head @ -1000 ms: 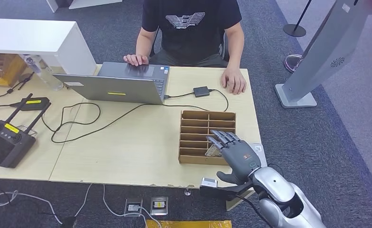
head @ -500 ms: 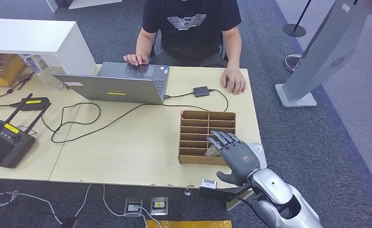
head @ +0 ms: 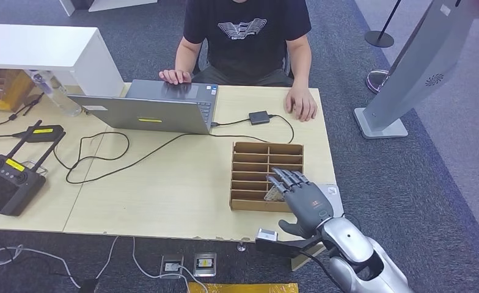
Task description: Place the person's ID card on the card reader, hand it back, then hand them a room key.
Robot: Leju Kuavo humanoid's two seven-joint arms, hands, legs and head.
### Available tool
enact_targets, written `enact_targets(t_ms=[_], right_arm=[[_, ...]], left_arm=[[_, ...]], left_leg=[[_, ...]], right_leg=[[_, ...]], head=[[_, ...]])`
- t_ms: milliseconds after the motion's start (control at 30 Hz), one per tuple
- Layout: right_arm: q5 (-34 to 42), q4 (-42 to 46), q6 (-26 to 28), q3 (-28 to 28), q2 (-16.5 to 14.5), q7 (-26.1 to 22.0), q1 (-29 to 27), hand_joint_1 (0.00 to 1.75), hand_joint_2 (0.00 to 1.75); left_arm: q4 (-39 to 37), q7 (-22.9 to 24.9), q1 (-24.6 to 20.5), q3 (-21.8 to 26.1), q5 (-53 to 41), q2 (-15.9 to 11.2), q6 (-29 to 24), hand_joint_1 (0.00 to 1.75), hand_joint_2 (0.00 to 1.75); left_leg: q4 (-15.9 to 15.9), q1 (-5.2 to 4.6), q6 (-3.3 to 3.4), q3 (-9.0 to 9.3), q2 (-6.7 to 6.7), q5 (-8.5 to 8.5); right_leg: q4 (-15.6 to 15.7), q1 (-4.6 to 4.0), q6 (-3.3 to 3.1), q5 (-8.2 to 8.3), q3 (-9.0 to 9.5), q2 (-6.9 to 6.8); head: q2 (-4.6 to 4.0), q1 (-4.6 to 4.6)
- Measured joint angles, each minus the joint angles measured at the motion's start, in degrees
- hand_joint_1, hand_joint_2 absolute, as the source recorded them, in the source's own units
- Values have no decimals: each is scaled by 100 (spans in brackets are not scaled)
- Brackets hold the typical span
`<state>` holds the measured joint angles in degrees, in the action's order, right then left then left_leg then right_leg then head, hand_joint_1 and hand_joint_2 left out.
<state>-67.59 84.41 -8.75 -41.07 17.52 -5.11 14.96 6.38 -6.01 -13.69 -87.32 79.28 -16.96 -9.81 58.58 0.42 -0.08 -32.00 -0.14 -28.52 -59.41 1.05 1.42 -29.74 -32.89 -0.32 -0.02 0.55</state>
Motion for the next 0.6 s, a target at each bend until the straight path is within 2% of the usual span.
enact_targets(t_ms=[600], right_arm=[[-66,-602,184,-10,-368,-65,217,0,175]], left_arm=[[0,42,10,0,31,1,-2,0,0]], left_leg=[[0,0,0,-1,0,0]], right_leg=[[0,0,0,0,0,-1]], head=[[0,0]])
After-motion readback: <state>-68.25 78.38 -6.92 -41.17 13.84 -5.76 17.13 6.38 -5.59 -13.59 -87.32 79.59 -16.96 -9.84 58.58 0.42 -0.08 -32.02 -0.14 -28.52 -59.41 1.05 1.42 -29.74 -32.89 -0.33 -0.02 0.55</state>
